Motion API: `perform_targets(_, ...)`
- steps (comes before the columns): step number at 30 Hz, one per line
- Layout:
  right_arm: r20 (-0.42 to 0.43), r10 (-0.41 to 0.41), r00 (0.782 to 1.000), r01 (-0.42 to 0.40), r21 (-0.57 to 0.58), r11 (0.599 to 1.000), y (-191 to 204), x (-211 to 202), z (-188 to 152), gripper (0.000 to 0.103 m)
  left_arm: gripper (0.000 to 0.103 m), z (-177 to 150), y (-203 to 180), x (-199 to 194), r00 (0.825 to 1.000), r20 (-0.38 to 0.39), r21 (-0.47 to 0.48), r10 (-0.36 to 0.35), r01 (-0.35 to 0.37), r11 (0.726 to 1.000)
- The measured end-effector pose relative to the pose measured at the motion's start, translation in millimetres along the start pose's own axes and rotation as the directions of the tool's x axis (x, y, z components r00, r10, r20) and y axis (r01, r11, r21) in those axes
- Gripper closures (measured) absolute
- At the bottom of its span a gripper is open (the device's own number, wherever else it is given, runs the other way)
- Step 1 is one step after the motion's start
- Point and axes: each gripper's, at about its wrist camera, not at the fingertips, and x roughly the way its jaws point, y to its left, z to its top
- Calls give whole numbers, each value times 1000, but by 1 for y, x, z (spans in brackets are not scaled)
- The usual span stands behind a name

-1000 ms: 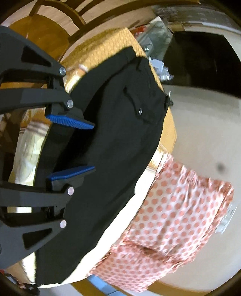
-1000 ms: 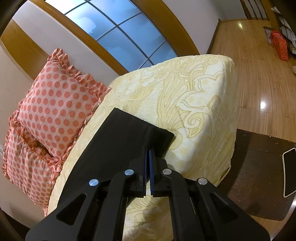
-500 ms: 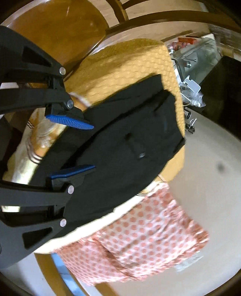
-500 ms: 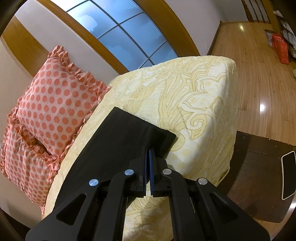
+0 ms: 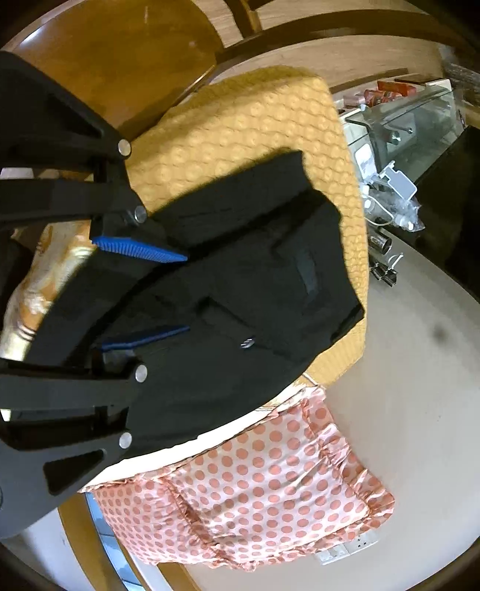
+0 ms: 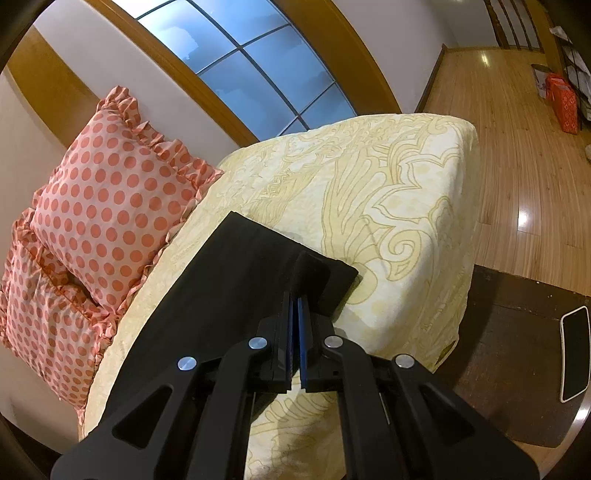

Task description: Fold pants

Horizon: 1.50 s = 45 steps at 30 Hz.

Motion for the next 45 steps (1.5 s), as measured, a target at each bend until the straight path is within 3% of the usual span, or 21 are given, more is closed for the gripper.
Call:
perform_targets(2,0,1,1000,-1,5,1000,1,0,0,101,73,6,0,3,1000,4,-4,14,-14,1000)
perform_targets(3,0,1,1000,-1,5,1000,1,0,0,101,86,8,-2,3,1000,9,-2,25,-25,1000)
perform_targets(5,0,2,1000,-2,4,1000,1,0,1,101,98,9,-7,-4,998,38,27,52,-53,998)
perform_targets(10,18,17,1000,-17,-13,1000,4,-5,4,101,98,5,-14,-33,990,106,84,95,-105,991)
perform_targets(13,52,32,998,-30,-34,999,9,-14,9,101,98,-2,-10,-40,986,106,105,131,-143,984)
perform_targets(19,7,1,1000,-1,-2,1000,-1,-4,5,101,98,-14,8,-30,980,82,96,184,-191,977)
perform_targets(23,4,-13,1000,13,-18,1000,-1,-1,4,101,96,-22,-3,-22,956,129,190,265,-286,939)
perform_targets(28,-9,-27,1000,27,-50,998,2,-1,5,98,88,-28,-16,-37,932,215,253,292,-341,905)
perform_targets(29,-11,-33,999,33,-50,998,1,-2,6,94,84,-30,-18,-43,921,247,257,301,-362,896)
perform_targets(32,-2,-42,999,41,-30,999,-3,-9,9,91,61,-36,-31,-62,875,362,279,322,-431,858)
perform_targets(33,6,-43,999,43,-21,999,-5,-12,10,85,54,-38,-36,-67,865,388,284,317,-439,852)
perform_targets(34,23,-62,998,62,-7,998,-8,-17,11,62,51,-41,-42,-71,862,408,296,300,-436,850)
perform_targets(35,42,-72,997,72,5,997,-10,-21,13,37,47,-44,-49,-72,867,413,314,279,-423,850)
perform_targets(36,69,-74,995,73,16,997,-13,-27,15,33,43,-47,-56,-71,877,409,340,251,-402,850)
perform_targets(39,87,-64,994,63,13,998,-13,-31,19,43,35,-66,-87,-55,918,363,465,159,-326,823)
perform_targets(45,12,-30,999,29,80,996,-18,-16,17,54,34,-101,-129,-13,965,249,622,78,-221,751)
